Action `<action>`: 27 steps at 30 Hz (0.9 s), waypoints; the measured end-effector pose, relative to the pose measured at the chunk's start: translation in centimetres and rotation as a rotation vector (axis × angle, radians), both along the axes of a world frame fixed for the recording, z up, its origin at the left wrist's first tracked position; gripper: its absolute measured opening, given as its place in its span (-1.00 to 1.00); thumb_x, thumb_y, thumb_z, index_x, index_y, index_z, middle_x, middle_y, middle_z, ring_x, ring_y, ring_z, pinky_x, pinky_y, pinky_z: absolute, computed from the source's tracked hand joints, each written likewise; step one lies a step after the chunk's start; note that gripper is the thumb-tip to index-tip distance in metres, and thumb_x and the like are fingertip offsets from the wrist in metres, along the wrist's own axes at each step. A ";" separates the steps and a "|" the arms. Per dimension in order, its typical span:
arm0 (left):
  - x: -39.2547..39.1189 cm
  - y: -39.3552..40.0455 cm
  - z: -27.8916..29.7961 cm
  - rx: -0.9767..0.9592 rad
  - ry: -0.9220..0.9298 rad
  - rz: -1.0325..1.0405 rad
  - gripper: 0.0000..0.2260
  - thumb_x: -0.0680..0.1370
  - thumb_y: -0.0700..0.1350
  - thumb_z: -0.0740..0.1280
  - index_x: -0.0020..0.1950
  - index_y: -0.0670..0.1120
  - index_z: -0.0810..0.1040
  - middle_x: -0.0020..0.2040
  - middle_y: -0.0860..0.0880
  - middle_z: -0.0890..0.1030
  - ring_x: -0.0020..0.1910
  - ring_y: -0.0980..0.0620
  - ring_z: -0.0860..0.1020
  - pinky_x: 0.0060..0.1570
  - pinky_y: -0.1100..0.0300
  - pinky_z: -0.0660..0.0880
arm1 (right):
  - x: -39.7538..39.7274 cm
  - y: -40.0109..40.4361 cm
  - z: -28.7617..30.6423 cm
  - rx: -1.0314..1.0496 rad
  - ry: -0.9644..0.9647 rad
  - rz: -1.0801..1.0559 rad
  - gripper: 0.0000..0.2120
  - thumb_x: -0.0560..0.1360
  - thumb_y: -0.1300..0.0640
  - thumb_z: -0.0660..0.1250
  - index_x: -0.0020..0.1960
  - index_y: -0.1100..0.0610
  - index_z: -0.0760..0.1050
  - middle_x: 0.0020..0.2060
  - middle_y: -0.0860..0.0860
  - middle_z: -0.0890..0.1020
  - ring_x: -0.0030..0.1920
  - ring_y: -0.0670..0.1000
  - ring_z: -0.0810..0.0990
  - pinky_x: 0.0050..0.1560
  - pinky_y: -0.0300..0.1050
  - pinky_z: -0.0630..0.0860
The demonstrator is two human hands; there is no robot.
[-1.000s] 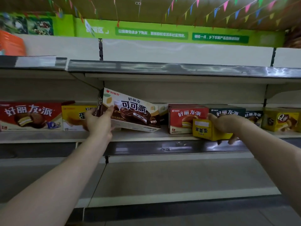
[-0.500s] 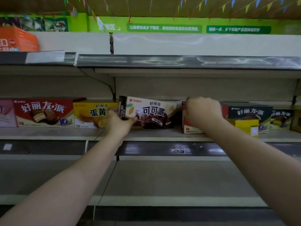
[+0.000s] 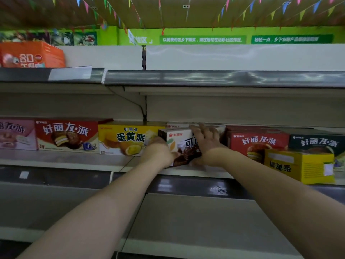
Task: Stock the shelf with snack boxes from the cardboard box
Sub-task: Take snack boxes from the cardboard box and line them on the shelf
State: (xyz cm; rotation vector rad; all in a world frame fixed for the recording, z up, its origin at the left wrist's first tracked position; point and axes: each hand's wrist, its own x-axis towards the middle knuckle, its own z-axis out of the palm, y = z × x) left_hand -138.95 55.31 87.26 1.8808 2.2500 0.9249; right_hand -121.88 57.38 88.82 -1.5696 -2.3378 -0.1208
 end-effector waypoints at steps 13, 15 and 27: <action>-1.0 2.8 1.8 -0.108 0.201 -0.065 -0.49 0.42 0.28 0.39 0.17 -0.07 0.53 0.02 -0.05 0.59 -0.06 -0.02 0.54 -0.12 0.17 0.48 | -1.6 2.7 -0.3 0.150 0.026 -0.117 -0.09 0.41 -0.08 0.46 0.53 -0.06 -0.06 0.51 0.10 0.00 0.47 0.42 -0.15 0.34 0.37 0.27; -1.3 3.1 2.0 -0.116 0.211 -0.115 -0.47 0.40 0.29 0.41 0.19 -0.06 0.54 0.04 -0.05 0.60 -0.03 -0.02 0.55 -0.05 0.14 0.52 | -1.4 2.8 0.0 0.144 0.008 -0.118 -0.09 0.40 -0.09 0.48 0.52 -0.05 -0.04 0.48 0.13 0.05 0.46 0.44 -0.10 0.33 0.36 0.27; -1.7 3.3 1.4 -0.064 0.267 -0.217 -0.55 0.52 0.24 0.30 0.22 -0.07 0.55 0.09 -0.07 0.61 0.02 -0.03 0.54 -0.08 0.17 0.45 | 0.6 3.4 0.8 0.115 0.117 -0.072 -0.12 0.39 -0.11 0.47 0.53 0.01 0.04 0.48 0.13 0.12 0.49 0.33 -0.06 0.45 0.26 0.12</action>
